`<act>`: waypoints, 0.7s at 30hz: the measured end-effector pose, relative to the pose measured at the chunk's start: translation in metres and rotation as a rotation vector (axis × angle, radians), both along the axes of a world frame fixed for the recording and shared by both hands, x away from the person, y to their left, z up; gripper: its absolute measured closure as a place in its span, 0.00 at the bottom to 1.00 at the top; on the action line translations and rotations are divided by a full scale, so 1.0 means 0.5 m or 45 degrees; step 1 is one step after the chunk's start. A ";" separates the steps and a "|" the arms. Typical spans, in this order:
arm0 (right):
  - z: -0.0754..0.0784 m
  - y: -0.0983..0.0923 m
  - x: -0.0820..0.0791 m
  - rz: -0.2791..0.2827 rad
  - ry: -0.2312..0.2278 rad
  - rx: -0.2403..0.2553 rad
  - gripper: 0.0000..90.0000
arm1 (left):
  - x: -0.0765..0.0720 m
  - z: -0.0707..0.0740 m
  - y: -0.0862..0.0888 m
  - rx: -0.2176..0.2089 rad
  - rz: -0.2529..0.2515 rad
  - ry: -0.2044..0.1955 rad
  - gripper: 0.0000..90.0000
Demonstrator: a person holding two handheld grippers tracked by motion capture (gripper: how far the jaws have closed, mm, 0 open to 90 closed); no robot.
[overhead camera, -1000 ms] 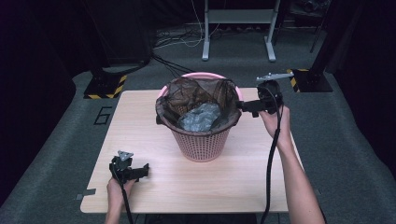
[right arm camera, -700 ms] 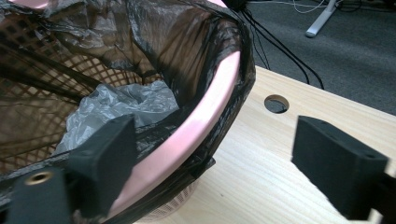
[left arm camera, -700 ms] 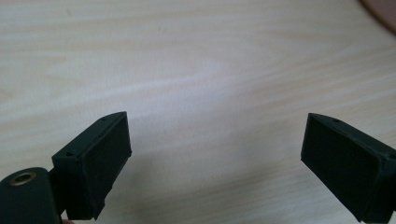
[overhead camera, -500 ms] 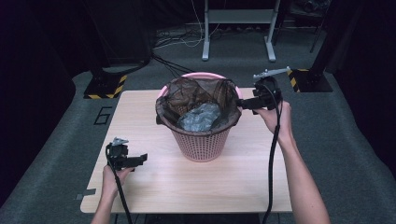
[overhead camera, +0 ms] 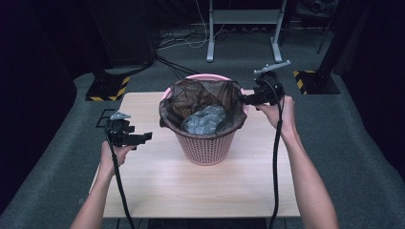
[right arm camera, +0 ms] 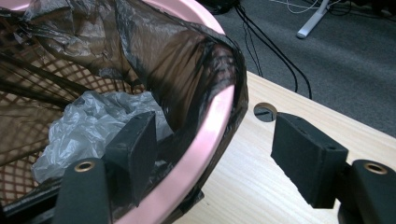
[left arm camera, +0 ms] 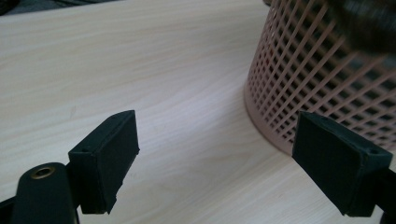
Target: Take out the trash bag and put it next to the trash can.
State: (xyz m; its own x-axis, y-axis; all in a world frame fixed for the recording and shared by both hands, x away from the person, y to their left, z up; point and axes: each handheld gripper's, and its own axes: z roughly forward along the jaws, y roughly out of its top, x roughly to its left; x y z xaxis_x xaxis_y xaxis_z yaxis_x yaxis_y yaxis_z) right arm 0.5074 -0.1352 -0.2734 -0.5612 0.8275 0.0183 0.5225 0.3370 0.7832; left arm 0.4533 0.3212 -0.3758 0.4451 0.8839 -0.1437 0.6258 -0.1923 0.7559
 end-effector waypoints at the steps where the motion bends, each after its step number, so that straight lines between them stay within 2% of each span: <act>1: 0.002 0.002 0.001 0.001 0.000 -0.002 0.32 | 0.006 0.010 -0.001 0.001 -0.006 -0.001 0.16; 4: 0.008 0.007 0.005 0.003 -0.006 -0.012 0.34 | 0.023 0.038 -0.001 -0.013 -0.023 -0.014 0.16; 5: 0.011 0.011 0.009 0.004 -0.011 -0.019 0.39 | 0.028 0.047 -0.001 -0.028 -0.029 -0.018 0.18; 7: 0.012 0.014 0.012 0.000 -0.011 -0.026 0.40 | 0.038 0.066 -0.004 -0.046 -0.039 -0.029 0.18; 8: 0.013 0.018 0.017 0.010 -0.001 -0.024 0.44 | 0.042 0.076 -0.005 -0.048 -0.047 -0.040 0.21; 12: 0.016 0.024 0.026 0.010 0.003 -0.024 0.49 | 0.062 0.116 -0.014 -0.046 -0.061 -0.072 0.27; 14: 0.019 0.028 0.033 0.005 0.001 -0.035 0.52 | 0.074 0.136 -0.018 -0.063 -0.071 -0.085 0.32; 19: 0.027 0.040 0.048 -0.014 -0.004 -0.054 0.57 | 0.102 0.180 -0.046 -0.066 -0.105 -0.114 0.36; 21: 0.028 0.047 0.058 -0.023 -0.008 -0.070 0.60 | 0.112 0.192 -0.063 -0.052 -0.118 -0.124 0.39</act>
State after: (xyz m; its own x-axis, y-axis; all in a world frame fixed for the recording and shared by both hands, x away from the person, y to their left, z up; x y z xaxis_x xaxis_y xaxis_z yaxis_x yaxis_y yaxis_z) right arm 0.5366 -0.1116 -0.2596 -0.5458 0.8373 -0.0311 0.5240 0.3700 0.7672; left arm 0.5091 0.2898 -0.2796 0.5385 0.8325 -0.1303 0.5297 -0.2141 0.8207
